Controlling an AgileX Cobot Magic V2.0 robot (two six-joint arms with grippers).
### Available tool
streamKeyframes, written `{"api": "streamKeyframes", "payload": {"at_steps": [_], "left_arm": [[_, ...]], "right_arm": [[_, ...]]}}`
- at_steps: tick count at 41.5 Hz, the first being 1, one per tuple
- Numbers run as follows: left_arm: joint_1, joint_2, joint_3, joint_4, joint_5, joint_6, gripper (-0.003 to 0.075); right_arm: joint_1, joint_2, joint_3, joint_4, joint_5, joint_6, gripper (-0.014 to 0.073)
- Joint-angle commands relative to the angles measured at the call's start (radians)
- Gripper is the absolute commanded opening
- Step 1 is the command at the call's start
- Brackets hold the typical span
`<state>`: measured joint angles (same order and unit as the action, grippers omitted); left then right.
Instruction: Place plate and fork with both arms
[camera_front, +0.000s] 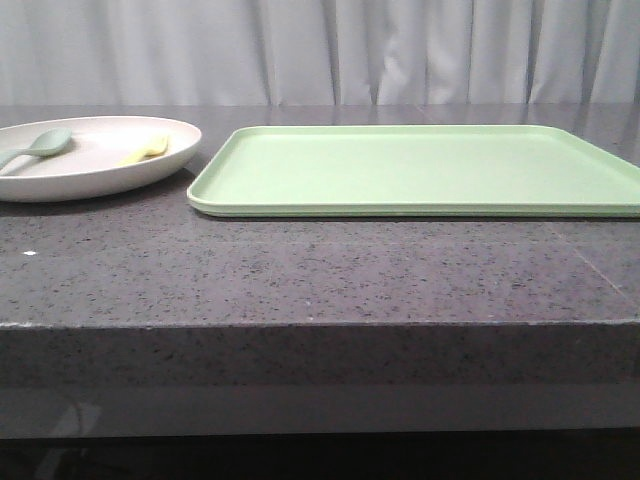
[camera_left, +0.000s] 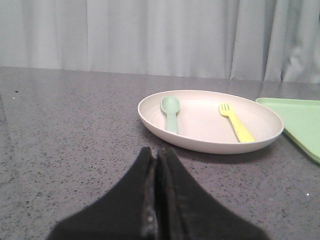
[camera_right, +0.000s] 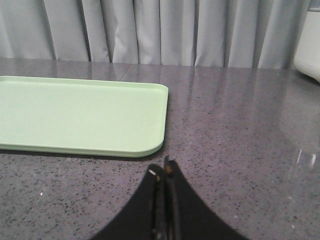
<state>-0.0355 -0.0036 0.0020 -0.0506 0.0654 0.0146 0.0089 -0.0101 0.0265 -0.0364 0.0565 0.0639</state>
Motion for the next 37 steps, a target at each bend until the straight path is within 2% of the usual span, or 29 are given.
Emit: {"api": "streamKeyframes", "payload": {"at_steps": [1,33,37], "left_arm": [[-0.008,-0.024,0.010,-0.005,-0.083,0.003,-0.0020],[-0.008,-0.024,0.010,-0.005,-0.083,0.003,-0.0020],[-0.008,-0.024,0.008,-0.005,-0.133,0.003,-0.0020]], "right_arm": [[-0.004,-0.019,-0.005,0.002,-0.089,-0.008,-0.0067],[-0.004,-0.019,-0.005,0.002,-0.090,-0.008,-0.0067],[-0.004,-0.019,-0.005,0.002,-0.116,-0.008,-0.0067]]}}
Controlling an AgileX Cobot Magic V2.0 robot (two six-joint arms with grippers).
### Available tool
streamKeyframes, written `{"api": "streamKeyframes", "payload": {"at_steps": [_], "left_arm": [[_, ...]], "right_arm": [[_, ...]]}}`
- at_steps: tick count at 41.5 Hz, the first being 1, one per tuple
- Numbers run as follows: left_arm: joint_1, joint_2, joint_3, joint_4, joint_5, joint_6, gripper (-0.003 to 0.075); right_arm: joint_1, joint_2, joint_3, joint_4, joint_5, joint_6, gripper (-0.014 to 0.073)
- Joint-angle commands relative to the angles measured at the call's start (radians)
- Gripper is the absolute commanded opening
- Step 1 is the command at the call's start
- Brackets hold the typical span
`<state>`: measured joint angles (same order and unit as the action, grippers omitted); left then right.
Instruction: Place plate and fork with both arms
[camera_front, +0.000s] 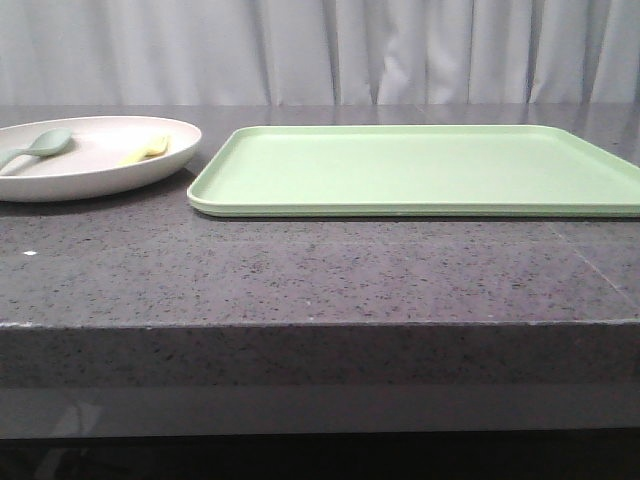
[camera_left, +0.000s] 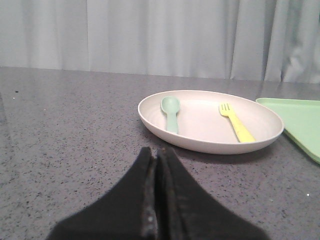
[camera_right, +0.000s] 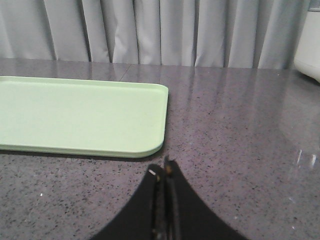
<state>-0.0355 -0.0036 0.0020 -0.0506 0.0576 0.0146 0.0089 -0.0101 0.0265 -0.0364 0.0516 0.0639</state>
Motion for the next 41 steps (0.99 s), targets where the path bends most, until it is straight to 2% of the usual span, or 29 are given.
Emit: {"api": "streamKeyframes", "payload": {"at_steps": [1,6,11,18,28,31,41], "left_arm": [[-0.008,-0.024,0.005,-0.010,-0.133,0.003,-0.0020],[-0.008,-0.024,-0.062,-0.013,-0.122,0.003,-0.0020],[-0.008,-0.017,-0.184,-0.013,-0.033,0.003,-0.0020],[-0.008,0.058,-0.401,-0.013,0.142,0.003,-0.0020],[-0.008,0.291,-0.695,-0.013,0.421,0.003,-0.0020],[-0.008,0.348,-0.736,-0.013,0.470,0.003,-0.0020],[-0.008,0.465,-0.737,-0.013,0.476,0.003,-0.0020]], "right_arm": [[-0.004,-0.019,-0.005,0.002,-0.121,-0.008,-0.0067],[-0.003,-0.019,-0.053,0.002,-0.096,-0.008,-0.0067],[-0.003,-0.014,-0.172,0.005,-0.008,-0.008,-0.0067],[-0.003,0.047,-0.393,0.005,0.185,-0.008,-0.0067],[-0.003,0.254,-0.622,0.005,0.400,-0.008,-0.0067],[-0.003,0.310,-0.648,0.005,0.419,-0.008,-0.0067],[-0.003,0.418,-0.649,0.005,0.419,-0.008,-0.0067]]}}
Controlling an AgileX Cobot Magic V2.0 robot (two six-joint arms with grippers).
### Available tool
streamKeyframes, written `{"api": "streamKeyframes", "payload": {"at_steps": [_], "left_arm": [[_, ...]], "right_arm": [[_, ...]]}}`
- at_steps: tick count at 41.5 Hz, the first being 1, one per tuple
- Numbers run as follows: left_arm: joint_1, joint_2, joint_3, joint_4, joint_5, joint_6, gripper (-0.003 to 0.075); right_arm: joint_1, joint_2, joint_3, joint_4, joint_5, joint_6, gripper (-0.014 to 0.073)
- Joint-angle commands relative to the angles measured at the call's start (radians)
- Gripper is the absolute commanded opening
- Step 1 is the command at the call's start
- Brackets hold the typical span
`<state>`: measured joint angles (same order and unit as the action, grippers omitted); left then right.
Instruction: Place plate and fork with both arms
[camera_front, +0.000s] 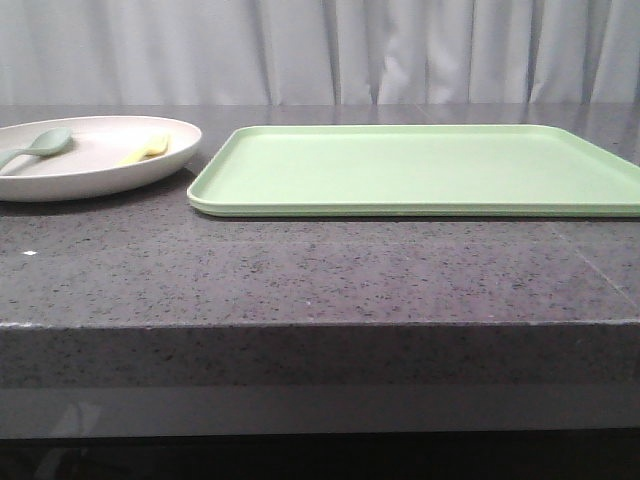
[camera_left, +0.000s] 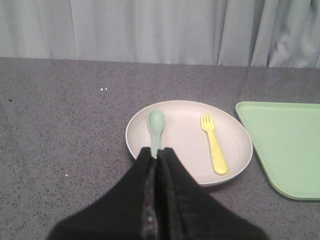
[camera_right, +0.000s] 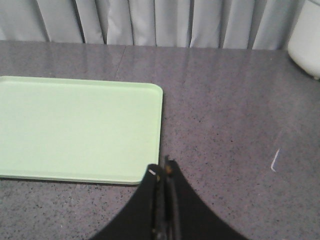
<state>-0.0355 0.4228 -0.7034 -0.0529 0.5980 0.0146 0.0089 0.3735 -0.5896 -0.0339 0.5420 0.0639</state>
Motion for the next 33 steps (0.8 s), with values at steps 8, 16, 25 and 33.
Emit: {"api": "streamKeyframes", "payload": {"at_steps": [8,16,25,33], "left_arm": [[-0.008,0.084,-0.031,-0.011,-0.064,0.003,-0.0020],[-0.008,0.093,-0.031,-0.011,-0.064,0.003,-0.0020],[-0.008,0.093,-0.031,-0.004,-0.072,0.003,-0.0004],[-0.008,0.093,-0.031,0.038,-0.065,0.003,0.0425]], "right_arm": [[-0.003,0.042,-0.033,0.003,-0.074,-0.008,-0.0067],[-0.003,0.042,-0.033,0.003,-0.074,-0.008,-0.0067],[-0.003,0.042,-0.033,0.002,-0.074,-0.008,0.0027],[-0.003,0.042,-0.033,-0.028,-0.075,-0.008,0.0493]]}}
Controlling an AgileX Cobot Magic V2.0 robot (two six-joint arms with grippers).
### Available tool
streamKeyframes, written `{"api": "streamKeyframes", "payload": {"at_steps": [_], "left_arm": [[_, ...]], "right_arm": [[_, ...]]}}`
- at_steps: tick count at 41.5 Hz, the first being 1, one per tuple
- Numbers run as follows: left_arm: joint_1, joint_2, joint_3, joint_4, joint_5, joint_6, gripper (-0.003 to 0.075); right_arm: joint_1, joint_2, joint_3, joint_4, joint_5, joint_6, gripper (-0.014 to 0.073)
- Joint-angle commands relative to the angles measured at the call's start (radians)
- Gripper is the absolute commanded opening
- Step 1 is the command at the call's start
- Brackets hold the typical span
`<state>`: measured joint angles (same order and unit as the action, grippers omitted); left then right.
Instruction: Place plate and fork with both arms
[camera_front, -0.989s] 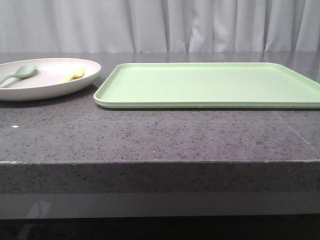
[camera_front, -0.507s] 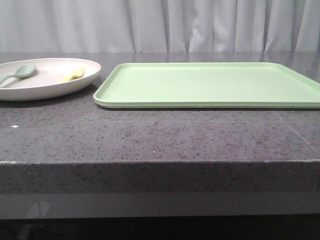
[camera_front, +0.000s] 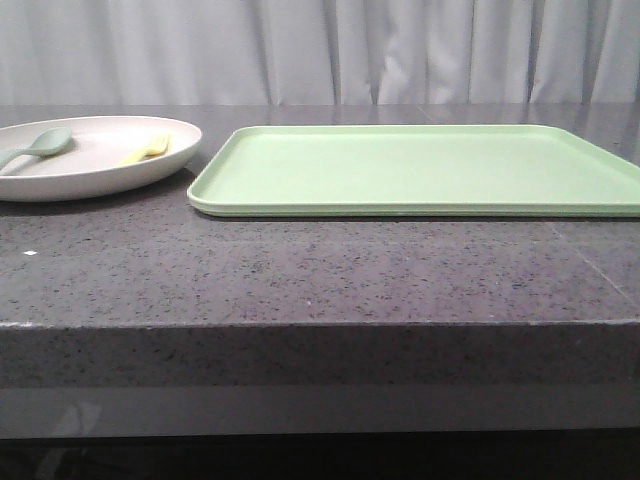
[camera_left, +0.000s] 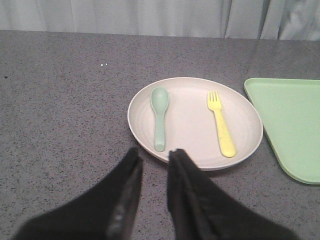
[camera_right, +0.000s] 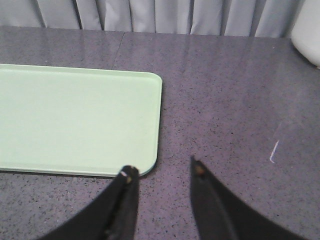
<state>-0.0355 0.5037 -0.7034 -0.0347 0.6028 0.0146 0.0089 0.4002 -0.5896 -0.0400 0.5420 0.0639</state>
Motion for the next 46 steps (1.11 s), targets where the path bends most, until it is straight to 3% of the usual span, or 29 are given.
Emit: {"api": "streamKeyframes", "payload": {"at_steps": [1,5,24,42,46], "left_arm": [[-0.008,0.012,-0.031,0.028,-0.070,0.003,0.0473],[-0.008,0.012,-0.031,0.035,-0.072,0.003,0.0586],[-0.008,0.020,-0.034,-0.041,-0.131,0.003,0.0587],[-0.008,0.404,-0.217,0.008,0.197,0.003,0.0585],[0.005,0.505,-0.258,-0.007,0.214,0.003,0.0585]], "right_arm": [[-0.003,0.015,-0.033,-0.022,-0.075,-0.008,0.0515],[-0.003,0.015,-0.033,-0.022,-0.074,-0.008,0.0541],[-0.003,0.015,-0.033,-0.022,-0.074,-0.008,0.0541],[-0.003,0.015,-0.033,-0.022,-0.074,-0.008,0.0541],[-0.003,0.015,-0.033,-0.022,-0.074,-0.008,0.0541]]}}
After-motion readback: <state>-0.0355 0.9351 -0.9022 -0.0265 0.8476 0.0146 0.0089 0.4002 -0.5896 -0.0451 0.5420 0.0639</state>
